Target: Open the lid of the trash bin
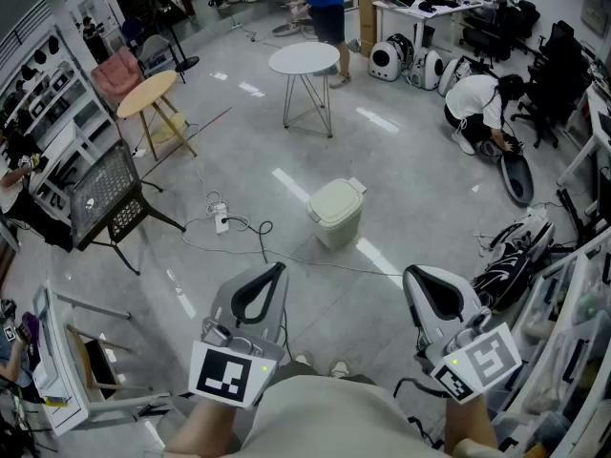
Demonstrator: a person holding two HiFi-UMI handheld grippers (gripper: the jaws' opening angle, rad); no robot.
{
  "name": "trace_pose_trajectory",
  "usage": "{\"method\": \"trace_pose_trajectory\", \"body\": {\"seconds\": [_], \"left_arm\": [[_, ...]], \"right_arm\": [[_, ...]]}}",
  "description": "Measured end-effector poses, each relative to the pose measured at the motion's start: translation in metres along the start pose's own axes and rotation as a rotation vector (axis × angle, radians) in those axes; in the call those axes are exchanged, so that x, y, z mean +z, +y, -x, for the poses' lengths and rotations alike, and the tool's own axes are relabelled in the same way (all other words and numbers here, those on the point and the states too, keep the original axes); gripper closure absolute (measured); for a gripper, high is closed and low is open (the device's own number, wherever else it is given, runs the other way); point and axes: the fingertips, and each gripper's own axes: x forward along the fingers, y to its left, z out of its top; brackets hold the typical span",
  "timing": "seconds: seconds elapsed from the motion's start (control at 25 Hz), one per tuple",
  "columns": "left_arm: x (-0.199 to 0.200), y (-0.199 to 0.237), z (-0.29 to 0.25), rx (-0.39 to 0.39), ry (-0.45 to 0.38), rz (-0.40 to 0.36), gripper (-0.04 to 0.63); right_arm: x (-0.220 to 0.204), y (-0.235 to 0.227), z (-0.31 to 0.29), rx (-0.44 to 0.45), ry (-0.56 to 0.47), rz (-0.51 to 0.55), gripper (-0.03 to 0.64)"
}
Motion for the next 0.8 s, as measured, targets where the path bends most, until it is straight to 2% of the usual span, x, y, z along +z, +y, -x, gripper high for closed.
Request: {"method": "trace_pose_trajectory", "body": {"seconds": [0.8], "left_arm": [[-0.0033,-0.0066,0.0083,0.008,0.017,-0.021,0.594]], "right_arm": [[-0.0060,0.0046,0.0091,0.016,0.013,-0.010,0.614]]}}
